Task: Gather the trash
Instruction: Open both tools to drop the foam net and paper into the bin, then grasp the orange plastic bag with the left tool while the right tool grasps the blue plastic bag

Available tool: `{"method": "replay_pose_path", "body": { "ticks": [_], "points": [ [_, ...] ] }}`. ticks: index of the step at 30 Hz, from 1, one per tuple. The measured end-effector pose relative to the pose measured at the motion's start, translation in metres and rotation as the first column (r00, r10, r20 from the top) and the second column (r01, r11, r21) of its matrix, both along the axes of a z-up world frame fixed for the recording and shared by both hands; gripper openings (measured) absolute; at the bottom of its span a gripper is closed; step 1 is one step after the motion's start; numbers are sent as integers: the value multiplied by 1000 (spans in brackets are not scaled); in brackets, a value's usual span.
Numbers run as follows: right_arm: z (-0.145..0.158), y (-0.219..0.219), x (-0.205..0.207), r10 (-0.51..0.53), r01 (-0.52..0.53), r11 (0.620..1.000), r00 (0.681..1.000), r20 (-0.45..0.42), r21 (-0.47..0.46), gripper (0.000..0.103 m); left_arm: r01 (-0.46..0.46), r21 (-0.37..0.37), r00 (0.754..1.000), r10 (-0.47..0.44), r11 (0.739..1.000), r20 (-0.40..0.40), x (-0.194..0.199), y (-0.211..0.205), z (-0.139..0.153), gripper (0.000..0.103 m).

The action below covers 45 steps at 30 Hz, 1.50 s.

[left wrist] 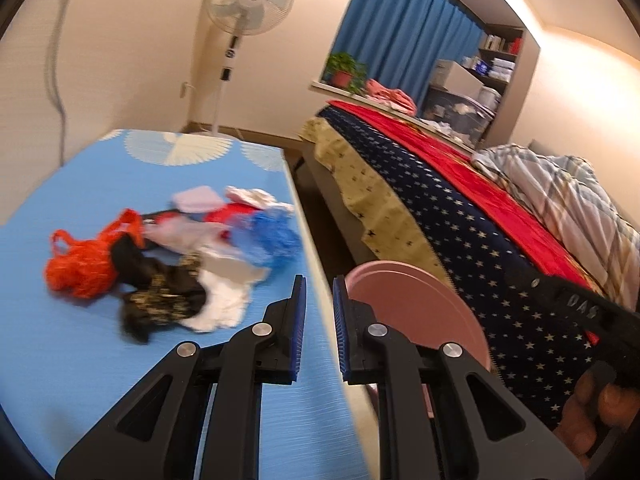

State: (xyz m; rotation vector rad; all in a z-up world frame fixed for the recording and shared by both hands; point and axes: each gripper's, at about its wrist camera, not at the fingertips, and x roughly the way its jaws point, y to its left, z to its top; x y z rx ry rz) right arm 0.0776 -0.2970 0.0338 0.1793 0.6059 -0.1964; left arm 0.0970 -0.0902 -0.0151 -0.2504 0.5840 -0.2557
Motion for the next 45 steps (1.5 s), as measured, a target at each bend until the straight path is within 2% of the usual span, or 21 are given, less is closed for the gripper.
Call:
{"method": "replay_pose_path", "body": {
  "ticks": [9,14,19,28,29,32,33,37,41,45],
  "points": [
    [-5,36,19,90,-92,995,995,47,34,38,-157,55,987,156,986,21,-11,60,-5,14],
    [-11,55,35,129,-133,989,990,62,66,38,-275,68,962,274,959,21,-12,95,-9,14],
    [-28,74,56,179,-183,980,983,53,83,38,-350,86,937,350,933,15,-10,117,-17,14],
    [-64,88,99,224,-221,958,975,5,183,41,-405,91,913,408,910,-15,12,137,-28,14],
    [-66,90,103,225,-221,957,974,2,187,43,-409,89,911,413,908,-20,15,138,-29,18],
    [-74,92,117,228,-220,950,973,-13,220,52,-416,91,907,420,905,-29,24,141,-32,38],
    [-78,93,122,229,-218,949,973,-21,229,53,-415,89,907,419,905,-34,26,141,-32,39],
    [-93,93,139,223,-202,941,973,-51,270,55,-424,90,901,430,901,-63,34,148,-39,42],
    [-104,96,151,221,-192,943,972,-79,273,55,-431,76,894,437,899,-102,43,155,-48,42],
    [-113,97,159,219,-181,941,970,-107,285,53,-422,69,897,427,904,-117,49,157,-53,42]
  ]
}}
